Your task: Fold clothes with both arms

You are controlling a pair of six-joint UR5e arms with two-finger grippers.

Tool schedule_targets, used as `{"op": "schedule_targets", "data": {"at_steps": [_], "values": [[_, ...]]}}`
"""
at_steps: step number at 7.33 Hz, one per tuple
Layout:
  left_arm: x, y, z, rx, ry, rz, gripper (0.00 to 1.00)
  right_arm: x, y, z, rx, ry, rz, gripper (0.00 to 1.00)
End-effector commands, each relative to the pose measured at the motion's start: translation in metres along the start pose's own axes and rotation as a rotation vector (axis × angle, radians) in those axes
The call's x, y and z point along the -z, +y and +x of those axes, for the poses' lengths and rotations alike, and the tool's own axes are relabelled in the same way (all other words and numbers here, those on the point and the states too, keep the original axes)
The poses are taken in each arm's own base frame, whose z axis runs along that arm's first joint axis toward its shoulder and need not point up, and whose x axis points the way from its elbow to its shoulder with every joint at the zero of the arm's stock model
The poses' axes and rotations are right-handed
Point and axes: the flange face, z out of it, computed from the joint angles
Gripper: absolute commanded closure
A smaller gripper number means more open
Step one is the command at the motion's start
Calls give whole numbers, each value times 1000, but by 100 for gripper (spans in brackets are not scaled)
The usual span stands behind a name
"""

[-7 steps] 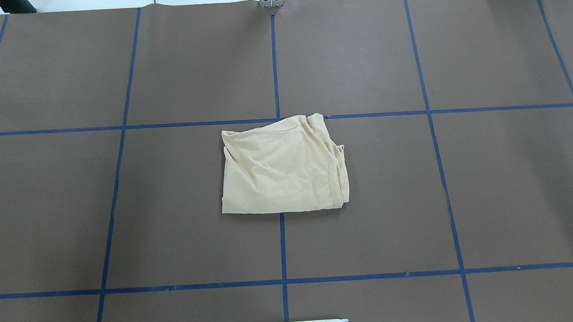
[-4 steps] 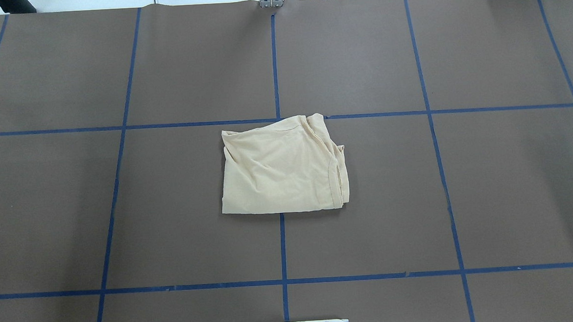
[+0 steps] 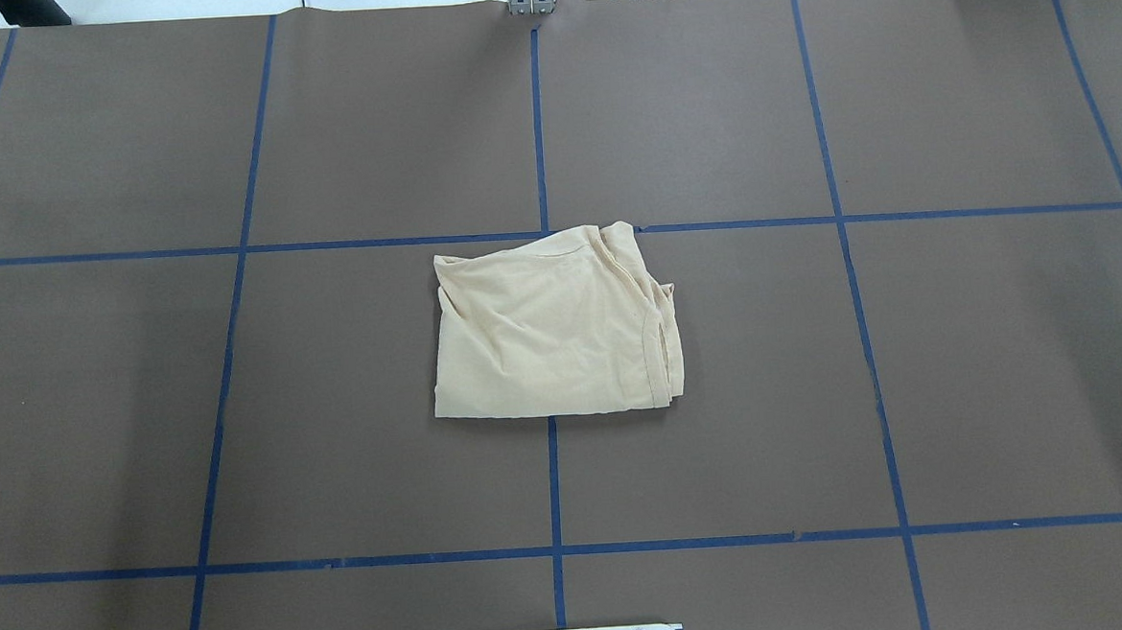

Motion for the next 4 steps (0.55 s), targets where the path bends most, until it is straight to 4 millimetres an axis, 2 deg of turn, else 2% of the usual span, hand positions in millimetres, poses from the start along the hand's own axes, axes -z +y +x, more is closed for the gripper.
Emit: {"op": "schedule_targets", "data": {"at_steps": [1,3,4], "values": [[2,2,2,-4,13,4,0,0,0,-1,7,-8,8,0],[-2,6,-2,2,10,-7,0,0,0,-1,8,-10,9,0],[5,14,1,1,11,0,0,0,-1,-1,8,-10,9,0]]}}
